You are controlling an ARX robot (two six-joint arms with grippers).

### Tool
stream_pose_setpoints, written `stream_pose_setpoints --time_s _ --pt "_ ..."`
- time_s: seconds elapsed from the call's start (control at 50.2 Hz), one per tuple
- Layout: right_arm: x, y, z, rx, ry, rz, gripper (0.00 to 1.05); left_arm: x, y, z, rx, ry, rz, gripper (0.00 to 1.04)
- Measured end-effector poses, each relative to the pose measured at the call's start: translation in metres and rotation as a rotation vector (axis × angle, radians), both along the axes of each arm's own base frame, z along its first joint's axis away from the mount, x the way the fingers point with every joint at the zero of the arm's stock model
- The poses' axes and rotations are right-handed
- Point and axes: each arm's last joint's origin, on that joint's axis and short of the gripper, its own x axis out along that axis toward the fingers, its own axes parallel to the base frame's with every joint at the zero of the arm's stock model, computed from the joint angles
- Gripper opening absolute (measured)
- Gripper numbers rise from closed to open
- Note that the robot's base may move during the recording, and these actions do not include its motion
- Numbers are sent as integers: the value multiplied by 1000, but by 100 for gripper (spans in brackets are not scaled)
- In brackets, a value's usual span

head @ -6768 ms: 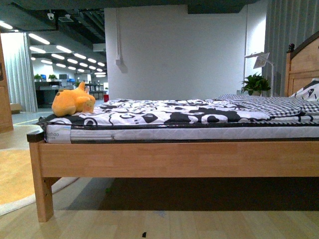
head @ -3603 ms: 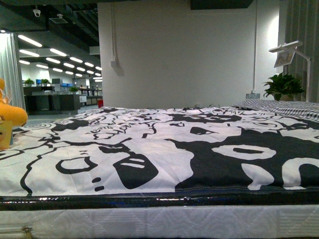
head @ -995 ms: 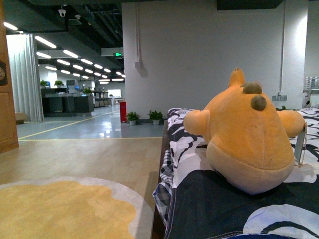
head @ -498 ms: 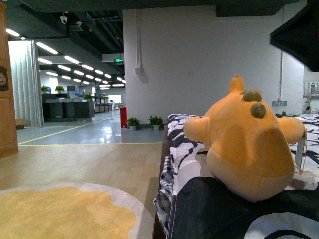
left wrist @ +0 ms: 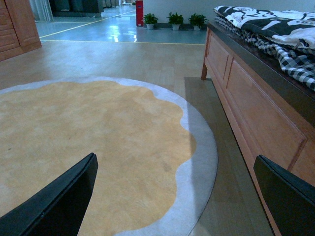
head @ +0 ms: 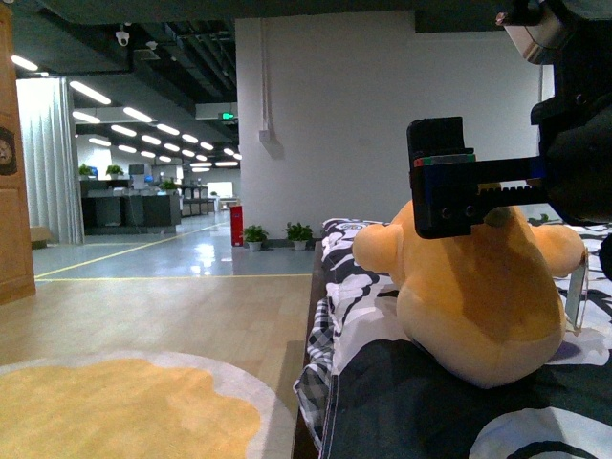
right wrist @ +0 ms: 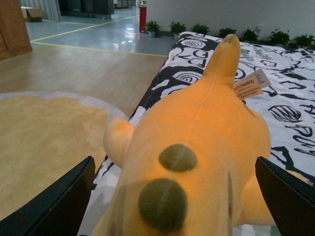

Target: Put away toys

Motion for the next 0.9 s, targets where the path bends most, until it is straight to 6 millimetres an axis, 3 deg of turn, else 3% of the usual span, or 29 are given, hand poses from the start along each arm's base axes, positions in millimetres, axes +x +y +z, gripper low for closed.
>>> stream_pose_setpoints --time_s 0.179,0.319,0.518,0.717,0.896 --pt "-1 7 -11 7 22 16 98 0 0 0 0 0 0 99" --pt "10 9 -25 3 27 -17 98 0 0 0 0 0 0 99" --pt "24 1 -53 -11 71 -77 98 0 0 0 0 0 0 99" --pt "24 -6 -65 27 83 -75 98 0 0 0 0 0 0 99" --pt "19 -8 -65 50 72 -70 75 0 0 0 0 0 0 99"
